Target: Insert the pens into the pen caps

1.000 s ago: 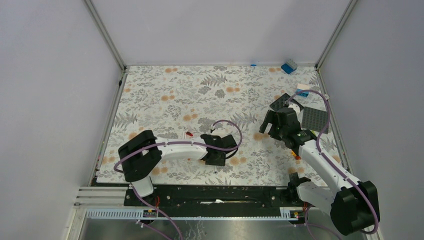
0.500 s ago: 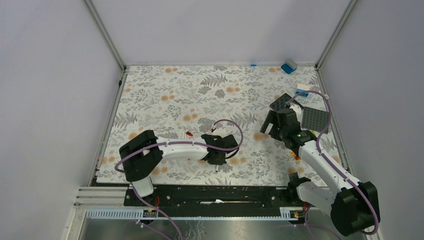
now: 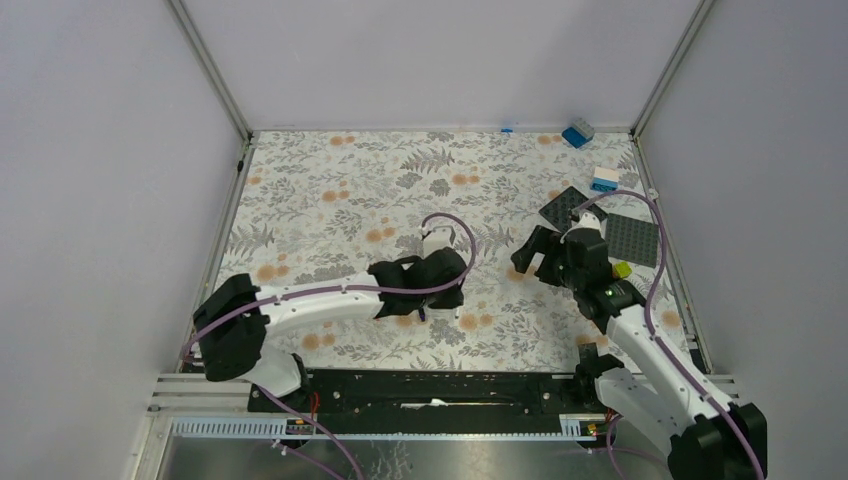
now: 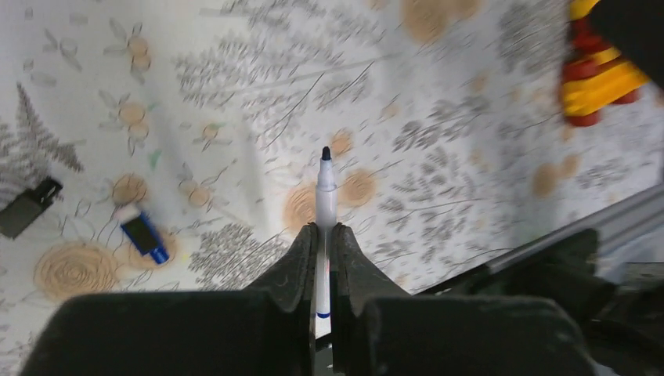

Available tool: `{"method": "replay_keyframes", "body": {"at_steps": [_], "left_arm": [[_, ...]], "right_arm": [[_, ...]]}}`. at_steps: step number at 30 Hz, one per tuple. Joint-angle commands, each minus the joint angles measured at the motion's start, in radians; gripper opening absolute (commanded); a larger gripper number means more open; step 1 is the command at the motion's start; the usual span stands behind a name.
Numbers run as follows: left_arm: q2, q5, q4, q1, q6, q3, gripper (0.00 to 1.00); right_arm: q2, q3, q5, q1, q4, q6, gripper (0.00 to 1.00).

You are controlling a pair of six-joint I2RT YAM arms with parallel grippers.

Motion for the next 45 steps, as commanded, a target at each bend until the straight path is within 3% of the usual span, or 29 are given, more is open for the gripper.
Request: {"method": "replay_keyframes", "body": {"at_steps": [1,10,21,45], "left_arm": [[-0.085,-0.002,0.170,0.031,0.048,0.003,0.00],[-0.222,0.049,0.461,0.105,0.080,-0.115,0.00],[-0.323,0.108,0.706,0.142,0.077,-0.233,0.00],[-0.394,0.135,0.872,0.155,0.001,-0.351,0.00]], "right_arm": [[-0.140,-0.074,-0.241,0.007,0.203,-0.001,1.00],[-0.227,-0.223,-0.597,0.007,0.602,0.167,0.99],[-0.066,-0.238,-0.839,0.014,0.970,0.312,0.76],[0.151,-0.169,-0.789,0.171,1.205,0.337,0.47]]}}
